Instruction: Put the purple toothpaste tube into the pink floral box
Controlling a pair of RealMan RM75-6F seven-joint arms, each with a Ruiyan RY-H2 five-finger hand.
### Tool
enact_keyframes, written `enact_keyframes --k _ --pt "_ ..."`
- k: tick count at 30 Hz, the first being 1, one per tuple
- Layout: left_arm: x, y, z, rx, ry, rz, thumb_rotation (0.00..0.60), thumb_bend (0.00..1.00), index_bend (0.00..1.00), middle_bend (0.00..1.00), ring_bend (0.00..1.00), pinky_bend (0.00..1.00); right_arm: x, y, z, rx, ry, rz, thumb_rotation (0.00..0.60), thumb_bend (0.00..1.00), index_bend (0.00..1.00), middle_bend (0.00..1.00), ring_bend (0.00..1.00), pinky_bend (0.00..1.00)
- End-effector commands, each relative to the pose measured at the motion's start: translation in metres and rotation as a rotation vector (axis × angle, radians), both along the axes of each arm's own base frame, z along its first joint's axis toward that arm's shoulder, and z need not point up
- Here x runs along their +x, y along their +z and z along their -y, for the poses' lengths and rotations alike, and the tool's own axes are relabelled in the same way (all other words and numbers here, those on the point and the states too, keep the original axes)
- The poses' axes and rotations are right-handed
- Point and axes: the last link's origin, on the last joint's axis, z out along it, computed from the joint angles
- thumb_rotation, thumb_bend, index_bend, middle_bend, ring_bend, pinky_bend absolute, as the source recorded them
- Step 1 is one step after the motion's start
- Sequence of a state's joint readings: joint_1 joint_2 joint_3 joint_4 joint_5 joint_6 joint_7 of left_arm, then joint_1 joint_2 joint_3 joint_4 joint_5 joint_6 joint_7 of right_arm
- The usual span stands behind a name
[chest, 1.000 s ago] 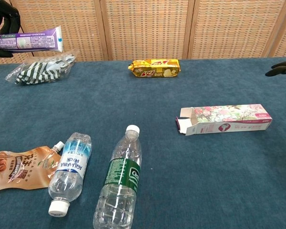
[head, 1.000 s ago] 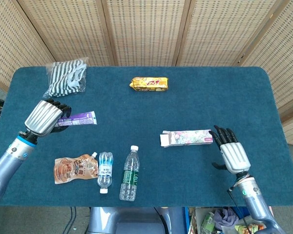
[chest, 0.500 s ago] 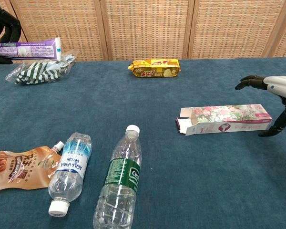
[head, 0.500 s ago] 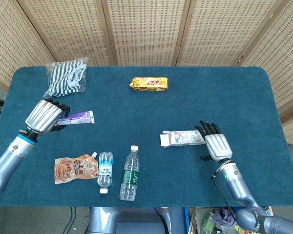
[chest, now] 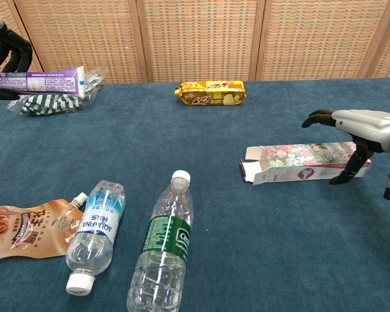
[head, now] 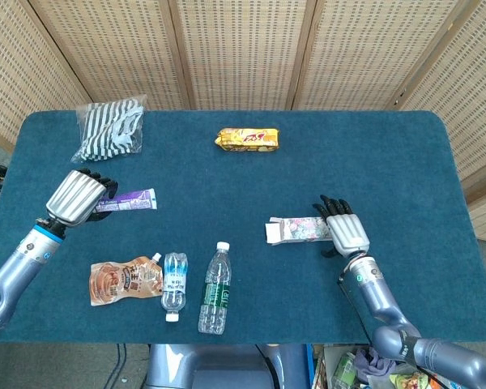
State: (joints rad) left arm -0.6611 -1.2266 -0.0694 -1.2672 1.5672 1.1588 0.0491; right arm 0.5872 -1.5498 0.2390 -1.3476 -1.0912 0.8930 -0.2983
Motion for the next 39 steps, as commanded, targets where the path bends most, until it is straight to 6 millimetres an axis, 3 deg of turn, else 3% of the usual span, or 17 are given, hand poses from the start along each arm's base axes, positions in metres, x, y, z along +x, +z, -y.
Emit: enact_keyframes --k 1,11,14,16,20,23,33,39 --pt "-0.001 -0.002 0.000 -0.002 -0.001 -0.004 0.600 0.28 0.80 0.69 0.61 0.59 0.001 -0.004 0.007 0.004 -0.010 0.002 0.600 0.11 0.13 0.01 0.00 0.00" --pt "-0.002 -0.004 -0.001 -0.005 -0.001 0.003 0.600 0.28 0.80 0.69 0.61 0.59 -0.012 -0.017 0.011 0.011 -0.085 0.028 0.600 0.11 0.22 0.09 0.00 0.01" --pt "-0.003 -0.005 -0.001 -0.007 0.000 0.002 0.600 0.28 0.80 0.69 0.61 0.59 -0.016 -0.019 0.011 0.005 -0.097 0.033 0.600 0.11 0.27 0.14 0.00 0.05" --pt "-0.003 -0.007 -0.001 -0.008 0.001 0.005 0.600 0.28 0.80 0.69 0.61 0.59 -0.018 -0.020 0.011 -0.008 -0.103 0.044 0.600 0.11 0.33 0.20 0.02 0.12" --pt "-0.003 -0.008 -0.001 -0.010 -0.001 0.008 0.600 0.28 0.80 0.69 0.61 0.59 -0.018 -0.021 0.010 -0.045 -0.091 0.059 0.600 0.12 0.47 0.40 0.22 0.33" --pt "-0.002 -0.009 -0.001 -0.008 -0.006 0.008 0.600 0.28 0.80 0.69 0.61 0.59 -0.014 -0.019 0.010 -0.090 -0.076 0.089 0.600 0.15 0.51 0.48 0.32 0.43" --pt "0.010 -0.004 0.002 -0.010 -0.030 0.044 0.600 0.28 0.80 0.69 0.61 0.59 0.003 -0.003 -0.001 -0.146 -0.028 0.184 0.600 0.16 0.55 0.52 0.33 0.44" --pt "0.037 -0.001 0.008 -0.059 -0.065 0.116 0.600 0.28 0.80 0.69 0.61 0.59 0.021 0.012 -0.017 -0.136 -0.028 0.306 0.600 0.16 0.55 0.52 0.34 0.44"
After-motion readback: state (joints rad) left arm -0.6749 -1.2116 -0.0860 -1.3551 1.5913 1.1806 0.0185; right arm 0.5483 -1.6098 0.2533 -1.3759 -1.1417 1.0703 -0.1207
